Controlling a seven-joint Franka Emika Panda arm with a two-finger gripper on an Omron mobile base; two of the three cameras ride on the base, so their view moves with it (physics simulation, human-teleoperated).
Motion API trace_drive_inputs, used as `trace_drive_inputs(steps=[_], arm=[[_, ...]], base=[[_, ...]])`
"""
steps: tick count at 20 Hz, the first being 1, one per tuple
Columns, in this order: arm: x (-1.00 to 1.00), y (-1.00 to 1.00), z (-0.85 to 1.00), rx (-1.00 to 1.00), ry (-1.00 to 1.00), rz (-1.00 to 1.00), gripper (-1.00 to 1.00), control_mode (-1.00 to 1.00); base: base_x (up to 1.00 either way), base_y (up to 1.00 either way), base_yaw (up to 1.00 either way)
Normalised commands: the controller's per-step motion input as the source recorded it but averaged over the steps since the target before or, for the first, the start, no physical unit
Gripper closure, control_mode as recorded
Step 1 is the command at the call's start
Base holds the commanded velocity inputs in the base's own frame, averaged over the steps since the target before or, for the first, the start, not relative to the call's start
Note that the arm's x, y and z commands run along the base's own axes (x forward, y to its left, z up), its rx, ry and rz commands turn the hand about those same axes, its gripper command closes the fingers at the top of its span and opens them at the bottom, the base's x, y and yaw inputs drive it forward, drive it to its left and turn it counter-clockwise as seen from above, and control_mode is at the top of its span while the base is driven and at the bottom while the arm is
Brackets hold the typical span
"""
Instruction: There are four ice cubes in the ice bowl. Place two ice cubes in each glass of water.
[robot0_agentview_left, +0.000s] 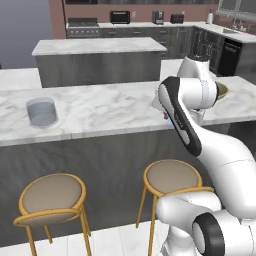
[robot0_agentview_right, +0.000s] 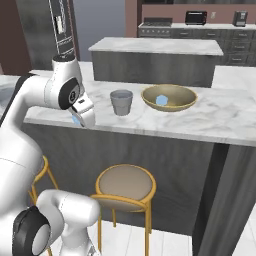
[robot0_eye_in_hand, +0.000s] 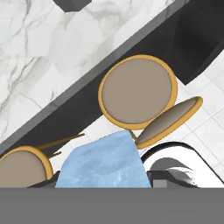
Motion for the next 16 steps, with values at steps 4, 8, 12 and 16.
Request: trace_drive_inputs(steps=[4, 8, 12, 16], arm=[[0.00, 0.00, 0.00, 0.00, 0.00, 0.00, 1.00, 1.00], [0.00, 0.00, 0.00, 0.00, 0.00, 0.00, 1.00, 1.00], [0.00, 0.00, 0.00, 0.00, 0.00, 0.00, 1.00, 1.00], [0.00, 0.00, 0.00, 0.00, 0.00, 0.00, 1.00, 1.00]], base=[[0.02, 0.55, 0.00], [0.18, 0.39, 0.00], [0.21, 0.32, 0.00], [0.30, 0.25, 0.00]])
